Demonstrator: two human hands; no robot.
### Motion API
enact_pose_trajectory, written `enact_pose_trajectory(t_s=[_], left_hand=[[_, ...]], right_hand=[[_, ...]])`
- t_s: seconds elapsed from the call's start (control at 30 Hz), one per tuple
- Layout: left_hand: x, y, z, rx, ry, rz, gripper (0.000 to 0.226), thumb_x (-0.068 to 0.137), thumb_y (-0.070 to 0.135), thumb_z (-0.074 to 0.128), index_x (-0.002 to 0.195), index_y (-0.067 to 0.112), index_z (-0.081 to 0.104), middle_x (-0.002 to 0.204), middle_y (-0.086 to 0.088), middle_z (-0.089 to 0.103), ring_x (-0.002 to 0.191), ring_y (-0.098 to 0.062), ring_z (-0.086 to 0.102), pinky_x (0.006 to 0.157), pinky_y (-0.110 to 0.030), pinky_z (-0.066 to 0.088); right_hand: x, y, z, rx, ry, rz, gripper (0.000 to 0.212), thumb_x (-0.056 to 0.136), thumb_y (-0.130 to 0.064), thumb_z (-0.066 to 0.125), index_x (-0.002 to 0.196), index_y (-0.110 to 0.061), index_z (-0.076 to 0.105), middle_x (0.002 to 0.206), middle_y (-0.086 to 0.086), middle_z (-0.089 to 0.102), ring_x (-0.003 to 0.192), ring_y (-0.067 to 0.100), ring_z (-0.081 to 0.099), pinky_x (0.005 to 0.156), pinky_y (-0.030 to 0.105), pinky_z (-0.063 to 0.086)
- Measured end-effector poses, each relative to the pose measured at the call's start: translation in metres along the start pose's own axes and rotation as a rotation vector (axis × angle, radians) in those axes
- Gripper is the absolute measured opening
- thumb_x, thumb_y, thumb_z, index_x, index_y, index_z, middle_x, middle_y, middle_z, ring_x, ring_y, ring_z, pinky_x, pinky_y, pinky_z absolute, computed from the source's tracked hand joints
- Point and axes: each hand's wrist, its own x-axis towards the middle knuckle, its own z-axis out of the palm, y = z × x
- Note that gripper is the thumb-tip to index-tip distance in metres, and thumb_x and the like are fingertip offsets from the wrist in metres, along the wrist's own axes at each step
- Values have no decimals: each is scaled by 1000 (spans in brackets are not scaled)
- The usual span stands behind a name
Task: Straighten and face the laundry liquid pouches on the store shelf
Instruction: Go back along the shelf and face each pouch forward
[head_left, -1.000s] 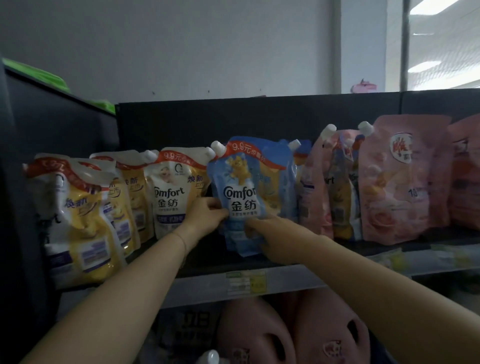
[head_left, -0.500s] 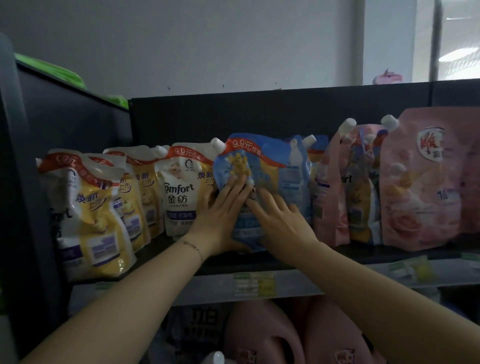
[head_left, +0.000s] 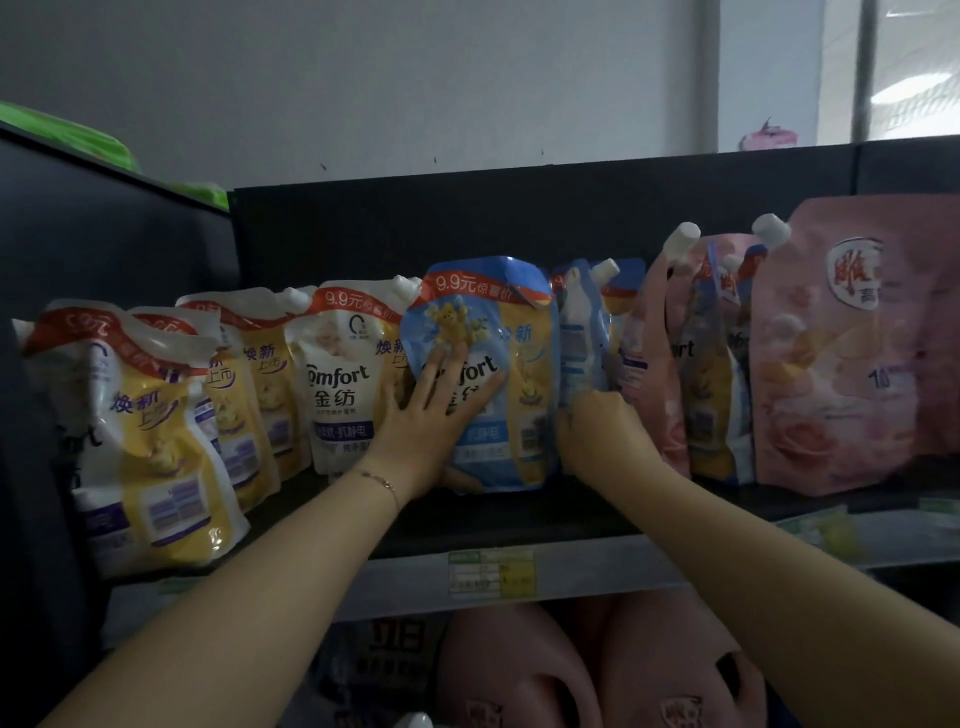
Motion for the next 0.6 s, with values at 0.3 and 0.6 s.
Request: enact_pose_trajectory(t_s=[0.3, 0.6], left_hand=[[-1, 20, -15, -72, -151, -8, 124, 72, 50, 75, 137, 52, -32, 137, 1, -56, 131, -44, -40, 107, -68, 22], [11, 32, -19, -183, -226, -94, 126, 66, 47, 81, 142, 51, -19, 132, 11, -59, 126, -39, -48, 107, -72, 10]], right_hand=[[28, 7, 6, 154, -163, 181, 28, 97, -25, 47, 113, -4, 56, 112, 17, 59, 99, 33, 61, 76, 38, 54], [19, 21, -3, 188, -177, 188, 25, 97, -14, 45, 117, -8, 59, 119, 11, 56, 105, 26, 58, 68, 30, 43]])
